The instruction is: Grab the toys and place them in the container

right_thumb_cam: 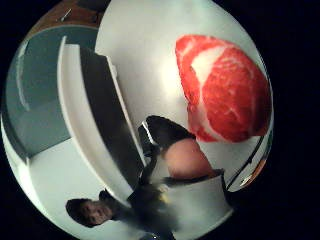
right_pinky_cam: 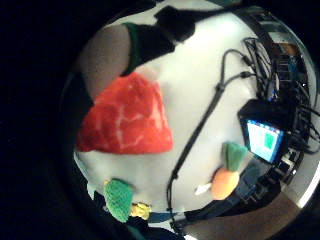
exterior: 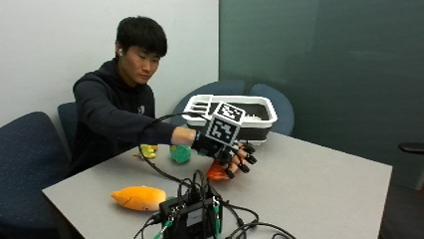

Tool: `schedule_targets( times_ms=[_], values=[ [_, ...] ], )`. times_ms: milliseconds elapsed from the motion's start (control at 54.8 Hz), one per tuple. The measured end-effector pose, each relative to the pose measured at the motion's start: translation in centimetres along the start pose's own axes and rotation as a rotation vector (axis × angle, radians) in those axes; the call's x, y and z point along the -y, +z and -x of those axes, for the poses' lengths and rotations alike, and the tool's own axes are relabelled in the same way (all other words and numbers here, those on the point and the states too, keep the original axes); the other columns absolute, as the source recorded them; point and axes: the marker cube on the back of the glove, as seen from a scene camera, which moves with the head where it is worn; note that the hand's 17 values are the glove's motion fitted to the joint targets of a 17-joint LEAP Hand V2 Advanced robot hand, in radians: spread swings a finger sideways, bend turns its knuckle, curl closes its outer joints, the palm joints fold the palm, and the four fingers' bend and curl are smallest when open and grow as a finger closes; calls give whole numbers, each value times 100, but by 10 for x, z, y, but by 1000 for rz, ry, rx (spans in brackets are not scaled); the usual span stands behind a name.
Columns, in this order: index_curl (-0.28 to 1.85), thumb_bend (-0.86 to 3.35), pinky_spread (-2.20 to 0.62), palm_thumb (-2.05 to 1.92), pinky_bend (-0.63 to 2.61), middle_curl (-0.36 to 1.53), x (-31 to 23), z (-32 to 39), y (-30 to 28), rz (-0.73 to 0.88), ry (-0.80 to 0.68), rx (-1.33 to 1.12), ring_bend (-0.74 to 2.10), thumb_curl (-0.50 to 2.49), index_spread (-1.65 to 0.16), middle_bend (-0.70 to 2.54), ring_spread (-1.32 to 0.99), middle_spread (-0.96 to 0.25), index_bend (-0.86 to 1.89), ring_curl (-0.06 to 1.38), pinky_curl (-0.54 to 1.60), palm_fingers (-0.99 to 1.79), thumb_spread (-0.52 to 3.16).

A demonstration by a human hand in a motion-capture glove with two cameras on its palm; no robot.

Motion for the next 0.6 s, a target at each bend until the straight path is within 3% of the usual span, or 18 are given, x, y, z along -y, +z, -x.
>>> schedule_targets(
  times_ms=[91,365,475,603],
  values=[
    [19,-1,8,2,97,21,3,0,14,-24,-12,-20,23,30,-28,14,2,-1,10,18,39,-10,127],
    [15,17,-9,42,73,40,3,8,31,-335,-61,12,108,44,-25,68,-24,-12,12,42,31,71,132],
    [15,20,-23,56,89,49,-5,-3,8,-435,-39,1,120,54,-27,86,-30,-17,24,48,37,108,117],
    [24,19,-31,58,96,60,-29,9,-41,-549,-35,88,128,62,-31,105,-34,-20,49,56,45,122,102]
  ],
)
